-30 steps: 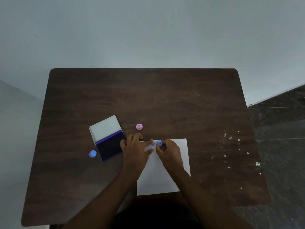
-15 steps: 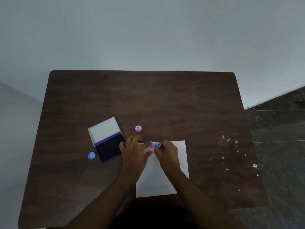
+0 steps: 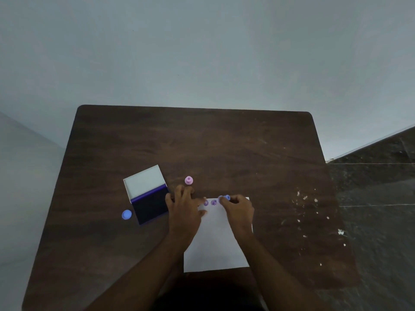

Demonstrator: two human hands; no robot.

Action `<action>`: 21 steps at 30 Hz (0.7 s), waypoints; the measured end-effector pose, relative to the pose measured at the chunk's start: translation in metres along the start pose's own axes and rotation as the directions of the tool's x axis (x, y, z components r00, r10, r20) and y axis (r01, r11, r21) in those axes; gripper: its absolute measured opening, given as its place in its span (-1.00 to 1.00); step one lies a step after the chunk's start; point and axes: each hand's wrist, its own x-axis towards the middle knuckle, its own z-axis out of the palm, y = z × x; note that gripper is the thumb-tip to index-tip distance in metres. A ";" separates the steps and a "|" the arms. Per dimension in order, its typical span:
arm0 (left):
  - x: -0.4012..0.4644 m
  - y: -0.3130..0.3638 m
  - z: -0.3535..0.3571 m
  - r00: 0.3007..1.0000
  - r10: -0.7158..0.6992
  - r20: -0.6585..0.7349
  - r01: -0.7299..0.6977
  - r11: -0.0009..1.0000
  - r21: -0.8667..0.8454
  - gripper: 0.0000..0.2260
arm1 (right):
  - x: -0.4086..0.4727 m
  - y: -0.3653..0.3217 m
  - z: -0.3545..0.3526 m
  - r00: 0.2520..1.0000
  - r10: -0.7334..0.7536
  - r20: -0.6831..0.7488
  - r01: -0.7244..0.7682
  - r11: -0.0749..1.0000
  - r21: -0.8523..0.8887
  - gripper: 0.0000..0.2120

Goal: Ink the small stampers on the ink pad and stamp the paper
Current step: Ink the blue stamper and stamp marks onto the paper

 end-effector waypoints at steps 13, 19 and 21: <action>-0.011 -0.022 -0.002 0.995 -0.097 0.029 0.100 0.982 -0.161 -0.62 | -0.005 -0.012 -0.006 1.000 -0.010 0.014 0.008 0.987 0.158 -0.82; -0.038 -0.088 -0.016 0.969 -0.216 -0.115 0.170 0.933 -0.318 -0.75 | -0.024 -0.025 0.006 0.993 -0.106 0.046 0.092 0.967 0.238 -0.81; -0.043 -0.105 -0.024 0.953 -0.265 -0.145 0.210 0.927 -0.311 -0.76 | -0.029 -0.032 0.012 0.990 -0.123 0.068 0.103 0.964 0.244 -0.81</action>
